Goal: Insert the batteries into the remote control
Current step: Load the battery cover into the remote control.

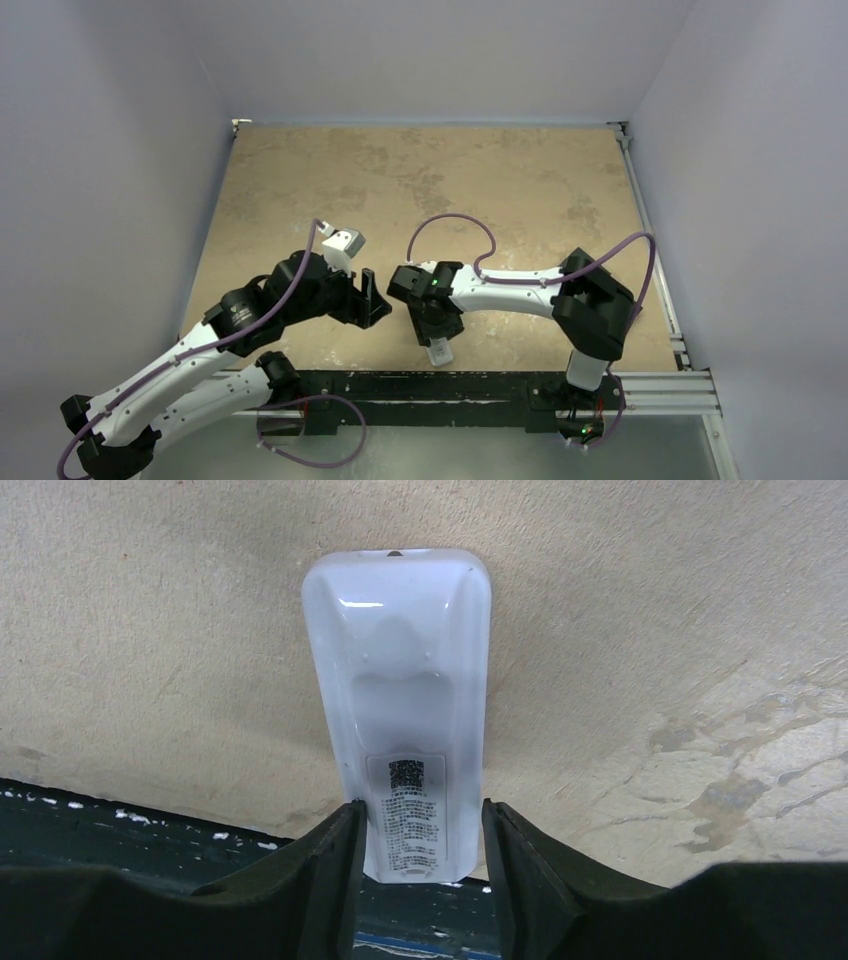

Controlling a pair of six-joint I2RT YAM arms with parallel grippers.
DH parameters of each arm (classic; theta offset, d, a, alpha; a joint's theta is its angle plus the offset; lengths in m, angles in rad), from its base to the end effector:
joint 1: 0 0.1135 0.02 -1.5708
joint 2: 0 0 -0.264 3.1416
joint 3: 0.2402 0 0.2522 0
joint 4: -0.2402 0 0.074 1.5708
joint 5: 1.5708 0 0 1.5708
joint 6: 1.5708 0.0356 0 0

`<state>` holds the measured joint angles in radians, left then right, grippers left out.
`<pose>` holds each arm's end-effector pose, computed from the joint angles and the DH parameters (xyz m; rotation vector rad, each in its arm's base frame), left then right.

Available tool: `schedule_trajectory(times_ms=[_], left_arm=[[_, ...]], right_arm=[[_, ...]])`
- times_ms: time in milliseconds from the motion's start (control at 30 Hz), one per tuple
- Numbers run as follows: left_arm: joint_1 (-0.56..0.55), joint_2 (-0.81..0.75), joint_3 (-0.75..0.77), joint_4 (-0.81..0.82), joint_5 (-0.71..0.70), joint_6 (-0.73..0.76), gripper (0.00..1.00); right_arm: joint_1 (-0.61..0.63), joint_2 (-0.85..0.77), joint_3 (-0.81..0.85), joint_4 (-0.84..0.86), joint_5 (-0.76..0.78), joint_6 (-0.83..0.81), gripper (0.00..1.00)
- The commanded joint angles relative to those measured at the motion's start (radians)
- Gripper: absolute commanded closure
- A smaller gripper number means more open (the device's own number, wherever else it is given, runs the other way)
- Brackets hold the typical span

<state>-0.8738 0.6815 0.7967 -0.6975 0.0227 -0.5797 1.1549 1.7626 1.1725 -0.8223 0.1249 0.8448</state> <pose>0.0911 -0.1101 0.3073 0.3483 2.2558 -0.8366 0.1352 0.2950 0.1782 -0.4410 2.9165 0.0973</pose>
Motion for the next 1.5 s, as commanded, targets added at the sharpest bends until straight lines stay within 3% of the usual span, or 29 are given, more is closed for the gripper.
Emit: schedule_trajectory(times_ms=[0, 467, 600, 933, 1100, 1467], left_arm=[[-0.005, 0.003, 0.008, 0.03, 0.0, 0.015, 0.29], [-0.005, 0.006, 0.009, 0.027, -0.02, 0.006, 0.29], [-0.005, 0.007, 0.008, 0.026, -0.02, 0.004, 0.29], [-0.005, 0.007, 0.008, 0.022, -0.031, -0.001, 0.29], [-0.005, 0.01, 0.008, 0.023, -0.044, -0.003, 0.29], [-0.005, 0.012, 0.008, 0.019, -0.047, -0.005, 0.29]], right_arm=[[-0.004, -0.046, 0.026, -0.012, 0.047, 0.015, 0.46], [-0.004, -0.157, -0.042, 0.004, 0.064, 0.037, 0.46], [-0.004, -0.181, -0.059, 0.015, 0.078, 0.035, 0.56], [0.0, -0.196, -0.102, 0.078, 0.031, 0.019, 0.95], [0.009, -0.185, -0.117, 0.106, 0.012, 0.019, 1.0], [0.021, -0.163, -0.153, 0.142, -0.013, 0.026, 1.0]])
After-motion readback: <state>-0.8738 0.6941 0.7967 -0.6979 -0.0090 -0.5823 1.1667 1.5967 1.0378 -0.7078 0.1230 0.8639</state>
